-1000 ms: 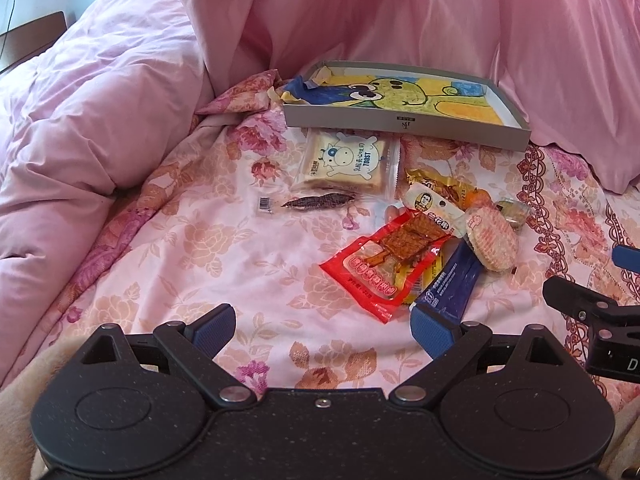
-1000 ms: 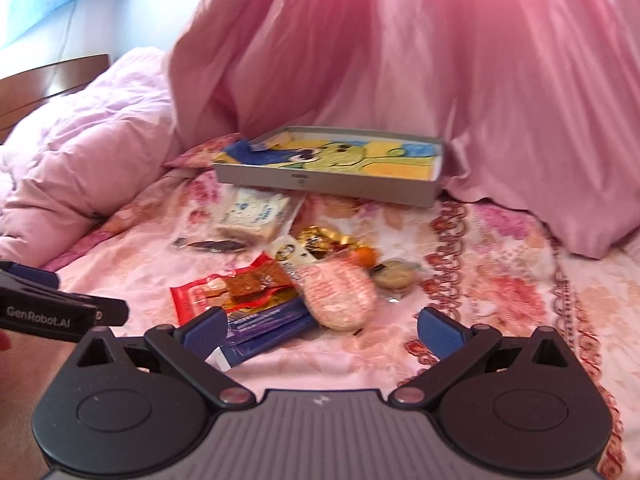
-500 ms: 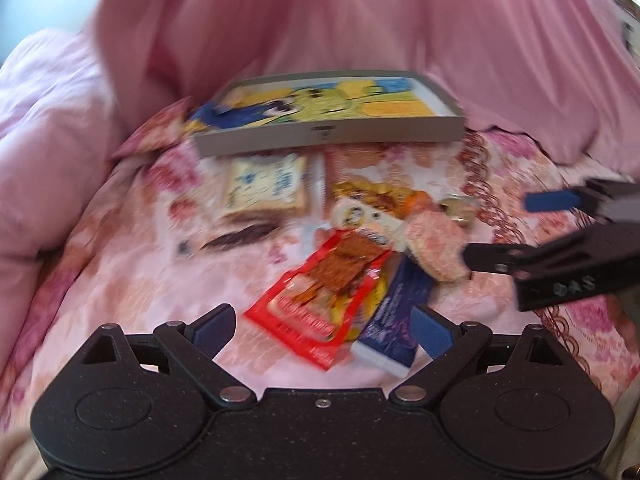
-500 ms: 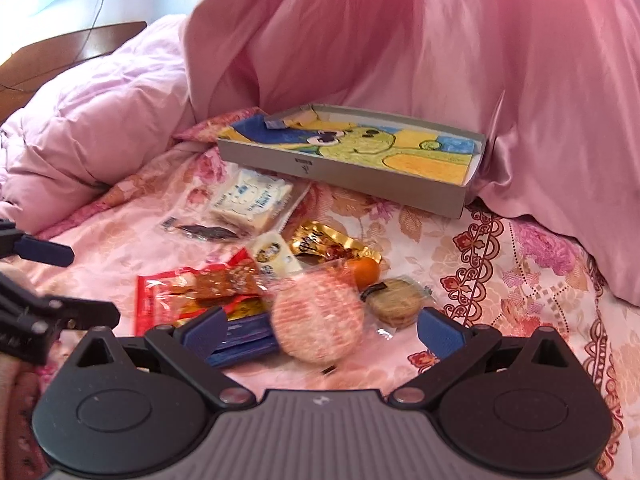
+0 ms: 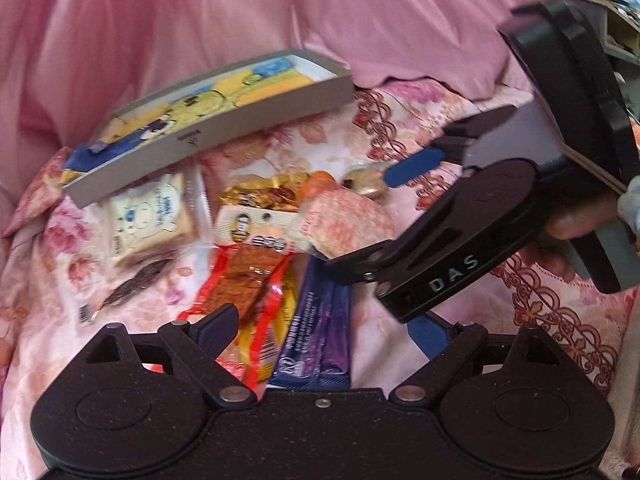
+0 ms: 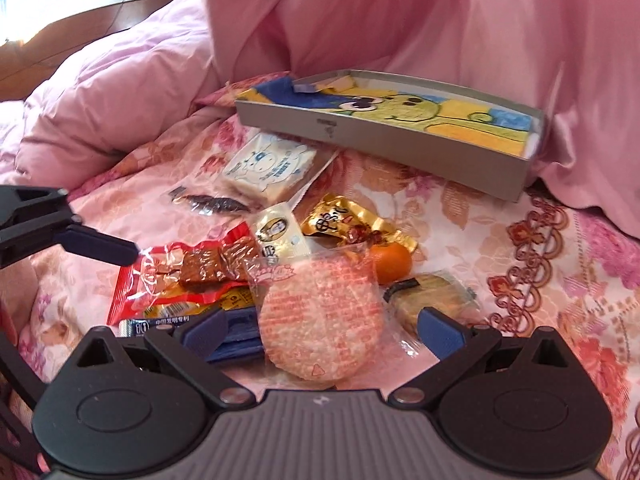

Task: Organize snacks
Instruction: 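Grasp blue stick pack with left tool while right tool grasps pink cake pack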

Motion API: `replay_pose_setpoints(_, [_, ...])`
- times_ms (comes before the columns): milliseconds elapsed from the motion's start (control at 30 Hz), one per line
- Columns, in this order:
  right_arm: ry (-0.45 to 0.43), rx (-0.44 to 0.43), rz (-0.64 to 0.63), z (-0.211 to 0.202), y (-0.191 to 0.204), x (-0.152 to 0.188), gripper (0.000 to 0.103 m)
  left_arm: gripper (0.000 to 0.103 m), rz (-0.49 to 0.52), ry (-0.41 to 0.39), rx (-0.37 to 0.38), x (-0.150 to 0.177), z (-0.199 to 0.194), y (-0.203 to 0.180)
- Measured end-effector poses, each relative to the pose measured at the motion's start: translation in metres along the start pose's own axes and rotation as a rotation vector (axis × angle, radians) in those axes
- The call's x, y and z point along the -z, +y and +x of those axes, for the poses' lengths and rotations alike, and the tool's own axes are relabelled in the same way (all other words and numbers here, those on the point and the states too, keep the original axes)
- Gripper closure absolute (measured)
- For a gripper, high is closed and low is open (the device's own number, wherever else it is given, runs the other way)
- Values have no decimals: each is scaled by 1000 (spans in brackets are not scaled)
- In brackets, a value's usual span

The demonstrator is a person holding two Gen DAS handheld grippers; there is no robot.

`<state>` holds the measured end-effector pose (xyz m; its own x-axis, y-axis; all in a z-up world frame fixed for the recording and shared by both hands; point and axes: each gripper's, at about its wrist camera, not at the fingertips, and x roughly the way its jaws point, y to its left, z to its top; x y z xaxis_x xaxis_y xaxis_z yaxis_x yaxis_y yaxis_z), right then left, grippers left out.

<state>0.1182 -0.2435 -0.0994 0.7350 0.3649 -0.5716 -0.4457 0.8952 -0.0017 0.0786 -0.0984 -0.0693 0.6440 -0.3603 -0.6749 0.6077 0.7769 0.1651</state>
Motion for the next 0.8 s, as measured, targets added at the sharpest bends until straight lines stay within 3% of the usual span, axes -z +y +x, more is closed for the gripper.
replay_pose_setpoints(300, [9, -21, -7, 16, -2, 0, 1, 23, 8, 51, 41, -1, 22, 3])
replay_pose_setpoints(400, [11, -18, -24, 19, -2, -1, 12, 24, 19, 54, 37, -1, 24, 1])
replay_pose_setpoints(600, [28, -49, -2, 25, -8, -3, 19, 29, 8, 56, 55, -2, 28, 3])
replay_pose_setpoints(667, [31, -50, 9, 25, -10, -5, 26, 30, 4, 60, 60, -3, 30, 4])
replay_pose_setpoints(800, [25, -43, 31, 19, -15, -9, 26, 34, -11, 69, 79, -4, 34, 7])
